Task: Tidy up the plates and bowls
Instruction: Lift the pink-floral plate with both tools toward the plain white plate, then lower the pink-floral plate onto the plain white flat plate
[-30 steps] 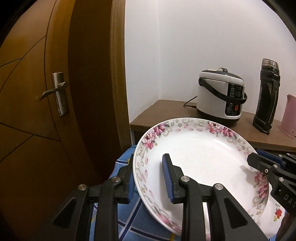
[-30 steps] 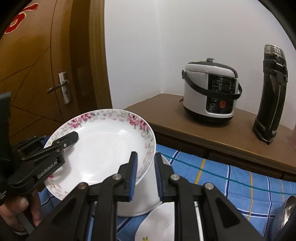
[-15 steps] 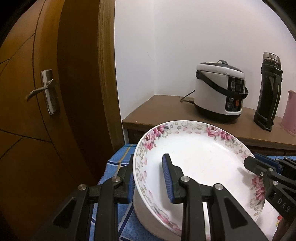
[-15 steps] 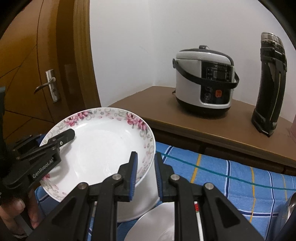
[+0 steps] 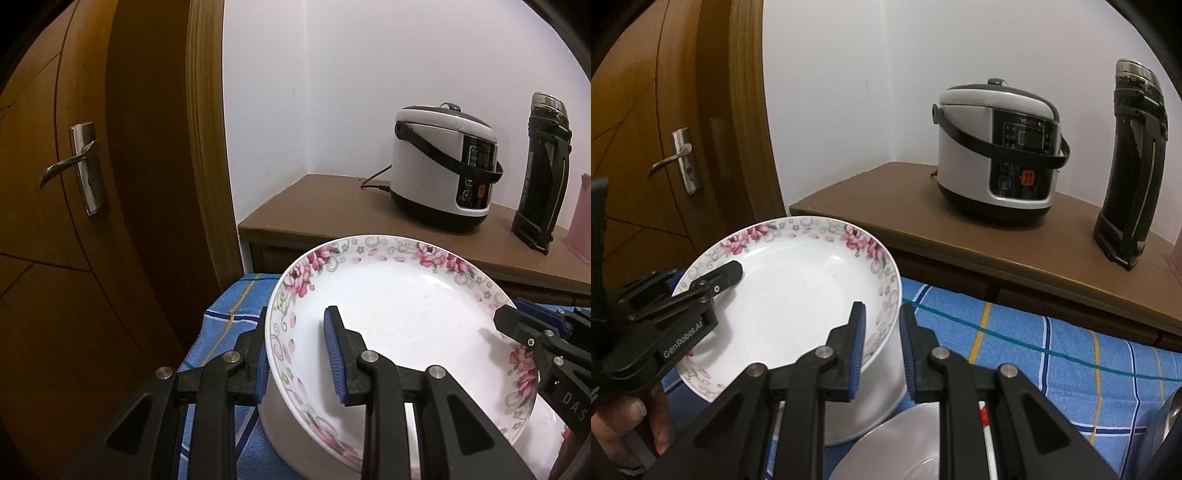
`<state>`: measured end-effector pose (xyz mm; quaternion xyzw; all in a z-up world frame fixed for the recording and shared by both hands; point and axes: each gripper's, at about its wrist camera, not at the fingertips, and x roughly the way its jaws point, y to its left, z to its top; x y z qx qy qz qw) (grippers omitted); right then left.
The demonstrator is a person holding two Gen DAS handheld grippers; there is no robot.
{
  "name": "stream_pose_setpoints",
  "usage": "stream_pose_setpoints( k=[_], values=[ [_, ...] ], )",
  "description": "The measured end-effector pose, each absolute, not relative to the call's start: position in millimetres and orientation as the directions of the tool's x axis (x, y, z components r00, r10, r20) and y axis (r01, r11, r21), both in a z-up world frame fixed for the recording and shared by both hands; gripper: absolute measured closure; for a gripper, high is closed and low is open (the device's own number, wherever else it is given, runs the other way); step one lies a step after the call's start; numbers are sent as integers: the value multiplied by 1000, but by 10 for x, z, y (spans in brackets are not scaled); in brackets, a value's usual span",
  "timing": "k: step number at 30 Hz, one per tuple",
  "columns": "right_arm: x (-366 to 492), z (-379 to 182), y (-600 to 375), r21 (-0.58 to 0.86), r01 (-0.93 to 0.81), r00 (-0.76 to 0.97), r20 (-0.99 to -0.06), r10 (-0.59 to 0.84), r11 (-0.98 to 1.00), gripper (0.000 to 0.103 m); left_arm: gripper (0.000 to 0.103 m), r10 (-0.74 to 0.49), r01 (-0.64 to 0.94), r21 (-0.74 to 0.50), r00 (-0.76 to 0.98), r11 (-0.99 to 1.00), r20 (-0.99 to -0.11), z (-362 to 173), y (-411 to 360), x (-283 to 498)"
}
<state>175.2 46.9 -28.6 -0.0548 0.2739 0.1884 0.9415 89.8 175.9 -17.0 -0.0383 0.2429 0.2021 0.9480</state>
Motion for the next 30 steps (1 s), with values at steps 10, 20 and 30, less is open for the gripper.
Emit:
stream_pose_setpoints(
  k=[10,20,30],
  values=[
    [1834,-351,511,-20,-379,764,-572,300,925,84,73,343,-391,17,787,920,-513,-274,1823,985],
    [1864,-378,567,-53,-389,752,-595,284,920,84,73,323,-393,-15,777,919,-541,-342,1894,1040],
    [1896,-377,583,-61,-387,749,-603,275,920,84,73,310,-396,-24,755,918,-578,-385,1897,1043]
  ],
)
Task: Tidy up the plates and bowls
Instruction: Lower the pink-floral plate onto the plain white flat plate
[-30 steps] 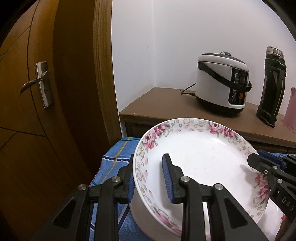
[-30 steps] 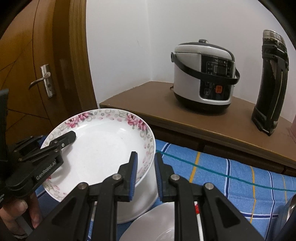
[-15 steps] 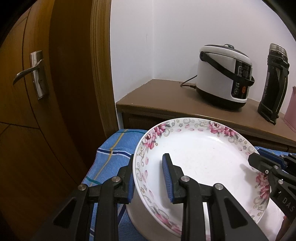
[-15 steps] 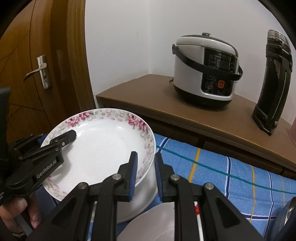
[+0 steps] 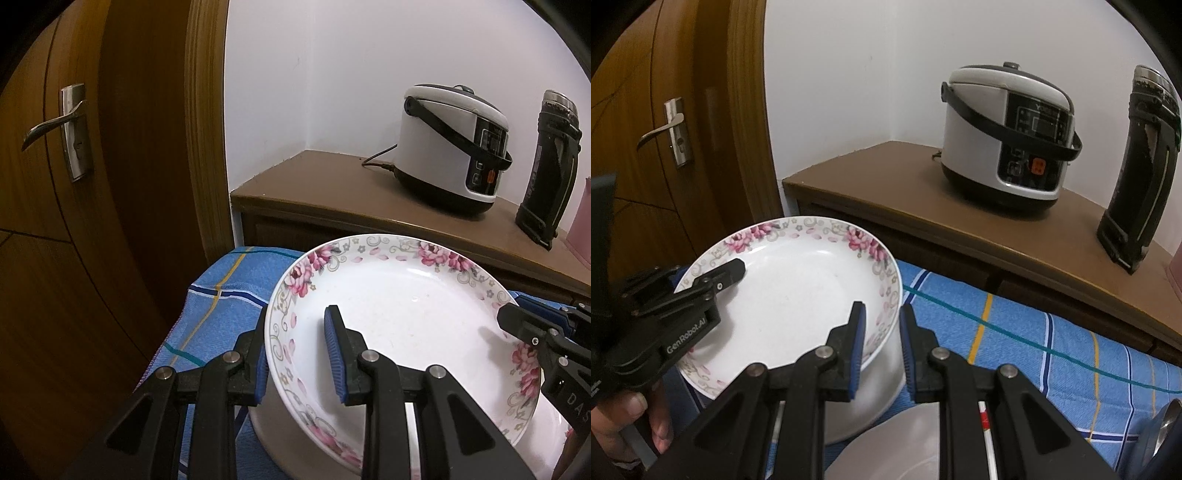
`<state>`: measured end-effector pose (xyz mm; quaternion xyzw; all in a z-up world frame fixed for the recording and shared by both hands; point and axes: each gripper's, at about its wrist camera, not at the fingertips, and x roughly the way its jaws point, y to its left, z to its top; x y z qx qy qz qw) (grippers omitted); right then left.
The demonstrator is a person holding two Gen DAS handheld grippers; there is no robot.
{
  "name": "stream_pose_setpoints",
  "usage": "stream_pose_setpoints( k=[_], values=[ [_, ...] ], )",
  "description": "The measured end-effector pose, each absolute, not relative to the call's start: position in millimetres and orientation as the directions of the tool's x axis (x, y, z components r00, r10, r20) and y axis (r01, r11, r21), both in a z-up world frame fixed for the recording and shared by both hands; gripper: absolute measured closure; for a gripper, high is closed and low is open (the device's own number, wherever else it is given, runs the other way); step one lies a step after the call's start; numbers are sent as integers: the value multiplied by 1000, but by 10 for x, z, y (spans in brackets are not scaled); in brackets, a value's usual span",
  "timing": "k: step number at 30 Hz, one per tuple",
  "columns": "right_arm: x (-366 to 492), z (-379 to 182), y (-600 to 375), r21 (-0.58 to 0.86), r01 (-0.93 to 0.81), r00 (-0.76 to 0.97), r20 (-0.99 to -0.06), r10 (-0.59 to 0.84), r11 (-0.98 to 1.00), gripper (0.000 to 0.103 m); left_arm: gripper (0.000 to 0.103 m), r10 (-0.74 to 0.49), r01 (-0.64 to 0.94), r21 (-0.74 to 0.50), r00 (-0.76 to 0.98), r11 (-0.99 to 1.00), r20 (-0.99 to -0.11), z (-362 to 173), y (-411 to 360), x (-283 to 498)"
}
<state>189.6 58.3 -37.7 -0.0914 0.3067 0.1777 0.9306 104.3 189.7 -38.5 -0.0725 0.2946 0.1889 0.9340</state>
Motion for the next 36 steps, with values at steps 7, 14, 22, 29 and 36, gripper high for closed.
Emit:
stream_pose_setpoints(
  k=[7,14,22,29,36],
  values=[
    [1908,-396,611,-82,-388,745,-614,260,918,84,73,305,-394,-22,743,919,-596,-394,1904,1057],
    [1923,-412,621,-91,-388,739,-625,250,917,84,73,299,-392,-23,736,920,-607,-421,1926,1081],
    [1948,-402,622,-99,-391,732,-636,244,915,84,73,295,-386,-13,726,922,-622,-451,1925,1110],
    [1971,-419,648,-120,-392,725,-651,226,912,84,73,281,-375,-13,716,927,-639,-486,1936,1128],
    [1993,-460,670,-145,-391,717,-667,202,909,84,73,266,-362,-9,700,932,-662,-539,1932,1165]
  ],
)
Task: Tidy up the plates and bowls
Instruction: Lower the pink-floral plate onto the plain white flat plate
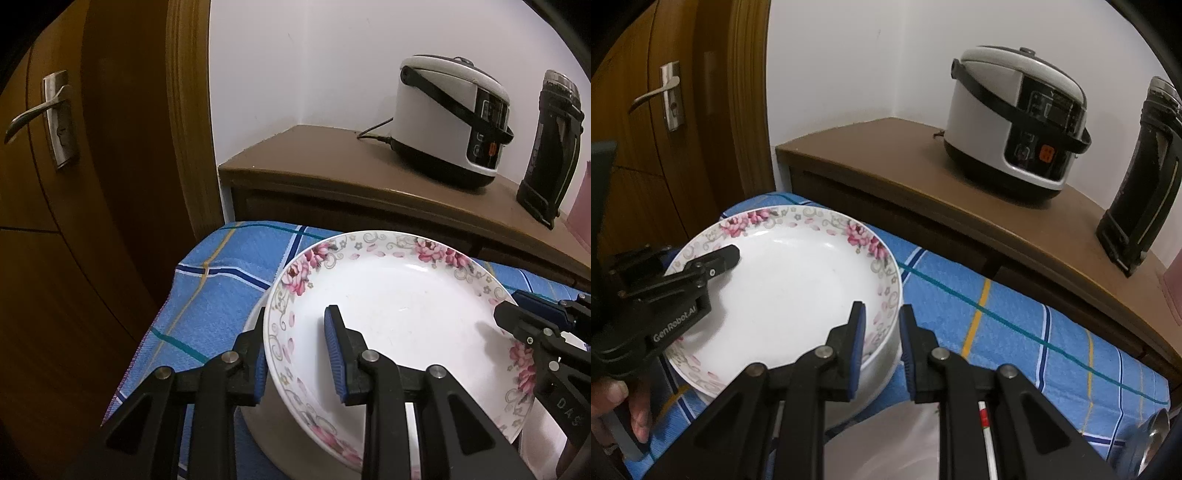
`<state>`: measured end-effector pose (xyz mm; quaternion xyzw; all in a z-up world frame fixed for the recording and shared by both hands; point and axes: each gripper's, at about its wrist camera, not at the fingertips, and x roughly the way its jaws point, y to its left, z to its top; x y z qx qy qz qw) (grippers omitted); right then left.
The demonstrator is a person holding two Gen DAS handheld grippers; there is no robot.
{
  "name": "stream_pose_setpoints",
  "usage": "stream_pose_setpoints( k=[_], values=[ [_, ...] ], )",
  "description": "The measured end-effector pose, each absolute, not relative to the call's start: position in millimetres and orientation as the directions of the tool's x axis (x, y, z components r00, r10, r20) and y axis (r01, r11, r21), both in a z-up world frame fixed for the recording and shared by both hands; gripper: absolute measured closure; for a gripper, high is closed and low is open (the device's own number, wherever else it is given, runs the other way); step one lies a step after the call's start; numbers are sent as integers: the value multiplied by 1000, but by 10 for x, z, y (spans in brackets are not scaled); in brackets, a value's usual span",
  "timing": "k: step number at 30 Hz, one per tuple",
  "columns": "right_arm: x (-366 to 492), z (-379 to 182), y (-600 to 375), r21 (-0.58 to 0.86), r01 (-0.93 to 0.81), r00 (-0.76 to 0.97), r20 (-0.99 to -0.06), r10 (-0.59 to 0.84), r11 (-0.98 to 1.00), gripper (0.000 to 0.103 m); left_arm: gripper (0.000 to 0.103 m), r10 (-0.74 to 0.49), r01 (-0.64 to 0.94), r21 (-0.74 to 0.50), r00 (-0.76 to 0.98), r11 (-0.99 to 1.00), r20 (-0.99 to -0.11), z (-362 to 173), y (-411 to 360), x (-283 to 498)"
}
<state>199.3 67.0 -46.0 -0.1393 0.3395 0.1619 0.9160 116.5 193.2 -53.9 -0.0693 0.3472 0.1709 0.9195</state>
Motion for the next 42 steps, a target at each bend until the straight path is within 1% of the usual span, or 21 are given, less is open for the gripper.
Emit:
stream_pose_setpoints(
  k=[26,27,28,29,30,31,32,33,34,35,38,39,41,42],
  values=[
    [1991,-461,754,-214,-404,718,-677,164,889,84,73,236,-345,-18,680,939,-694,-585,1961,1206],
    [1964,-442,783,-168,-458,693,-682,232,873,95,73,229,-336,-20,684,942,-693,-586,1953,1206],
    [1929,-434,850,-135,-497,666,-693,277,857,96,74,206,-310,-28,695,950,-689,-581,1920,1207],
    [1862,-430,953,-165,-515,672,-687,277,841,96,73,185,-279,-25,697,960,-693,-591,1855,1222],
    [1802,-429,1043,-202,-518,686,-679,262,831,96,77,158,-248,-33,708,968,-688,-591,1802,1226],
    [1772,-428,1087,-207,-527,687,-675,270,824,96,79,166,-243,-16,706,970,-688,-599,1752,1232],
    [1763,-443,1108,-202,-536,679,-680,276,819,99,80,179,-254,-5,695,967,-697,-621,1756,1244],
    [1772,-453,1097,-192,-540,672,-685,283,819,99,79,172,-269,-27,686,963,-707,-643,1822,1254],
    [1805,-441,1036,-177,-521,678,-680,279,835,99,79,151,-286,-70,683,956,-715,-665,1928,1242],
    [1824,-427,998,-174,-505,686,-675,271,845,99,79,151,-291,-80,688,953,-710,-657,1961,1224],
    [1922,-385,812,-164,-434,715,-661,229,886,99,79,170,-296,-55,681,954,-712,-667,1939,1222],
    [1963,-369,718,-134,-410,716,-660,228,902,96,79,171,-294,-52,680,954,-713,-672,1933,1225],
    [1992,-339,581,-112,-373,732,-646,218,921,95,79,176,-298,-50,683,953,-709,-659,1930,1208],
    [1998,-321,528,-91,-358,737,-639,222,929,93,79,172,-297,-54,683,953,-709,-661,1936,1199]
  ],
)
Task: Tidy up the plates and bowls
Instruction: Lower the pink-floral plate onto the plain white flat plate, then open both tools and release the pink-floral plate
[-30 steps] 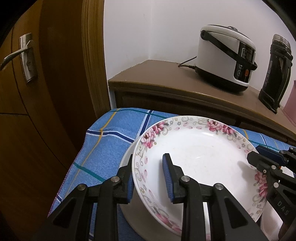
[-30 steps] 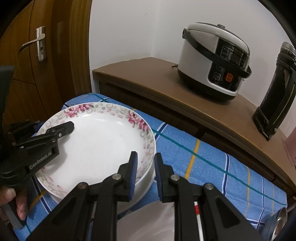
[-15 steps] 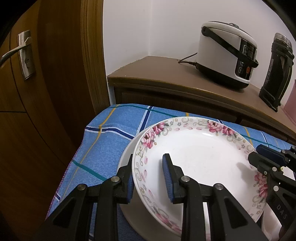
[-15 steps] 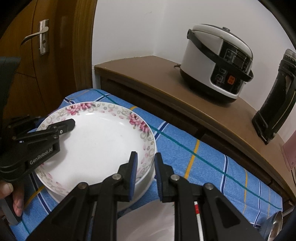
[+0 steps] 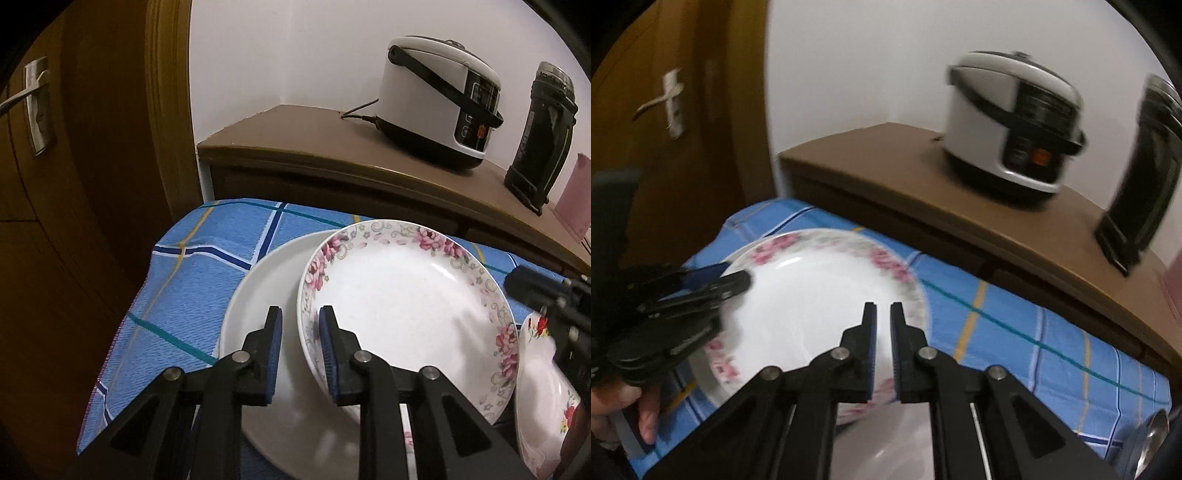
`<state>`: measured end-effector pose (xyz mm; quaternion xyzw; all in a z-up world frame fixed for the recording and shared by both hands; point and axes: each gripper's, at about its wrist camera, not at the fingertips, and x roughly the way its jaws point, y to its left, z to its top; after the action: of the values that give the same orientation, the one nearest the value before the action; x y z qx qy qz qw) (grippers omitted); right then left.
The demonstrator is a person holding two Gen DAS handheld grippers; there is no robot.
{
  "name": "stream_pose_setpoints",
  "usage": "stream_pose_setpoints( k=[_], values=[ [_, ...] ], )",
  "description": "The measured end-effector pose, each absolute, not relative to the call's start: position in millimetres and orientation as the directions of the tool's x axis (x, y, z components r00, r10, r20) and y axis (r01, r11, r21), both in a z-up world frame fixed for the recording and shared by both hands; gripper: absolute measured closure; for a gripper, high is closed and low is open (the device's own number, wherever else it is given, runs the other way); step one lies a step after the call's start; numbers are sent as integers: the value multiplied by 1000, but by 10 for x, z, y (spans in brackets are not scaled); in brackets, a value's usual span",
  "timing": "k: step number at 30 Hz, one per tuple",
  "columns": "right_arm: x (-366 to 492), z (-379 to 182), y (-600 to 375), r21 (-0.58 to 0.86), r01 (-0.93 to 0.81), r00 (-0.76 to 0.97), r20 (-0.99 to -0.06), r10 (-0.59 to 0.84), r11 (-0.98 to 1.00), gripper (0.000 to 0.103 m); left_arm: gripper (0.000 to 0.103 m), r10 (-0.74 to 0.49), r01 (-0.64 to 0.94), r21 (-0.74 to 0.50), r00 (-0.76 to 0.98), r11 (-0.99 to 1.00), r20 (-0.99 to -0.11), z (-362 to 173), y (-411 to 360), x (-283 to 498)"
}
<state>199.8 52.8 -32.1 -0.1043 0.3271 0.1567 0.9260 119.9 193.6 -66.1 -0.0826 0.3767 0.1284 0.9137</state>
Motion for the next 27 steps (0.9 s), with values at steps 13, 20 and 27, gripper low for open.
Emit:
stream_pose_setpoints(
  k=[13,20,27],
  values=[
    [2057,-375,533,-84,-367,716,-661,224,926,60,71,258,-398,-43,671,916,-695,-600,2072,1076],
    [2128,-512,758,-99,-443,624,-748,227,891,60,71,252,-392,-70,707,917,-661,-518,2092,969],
    [2305,-523,854,-139,-419,596,-788,156,897,51,62,250,-477,-157,681,865,-688,-543,2376,903]
  ],
)
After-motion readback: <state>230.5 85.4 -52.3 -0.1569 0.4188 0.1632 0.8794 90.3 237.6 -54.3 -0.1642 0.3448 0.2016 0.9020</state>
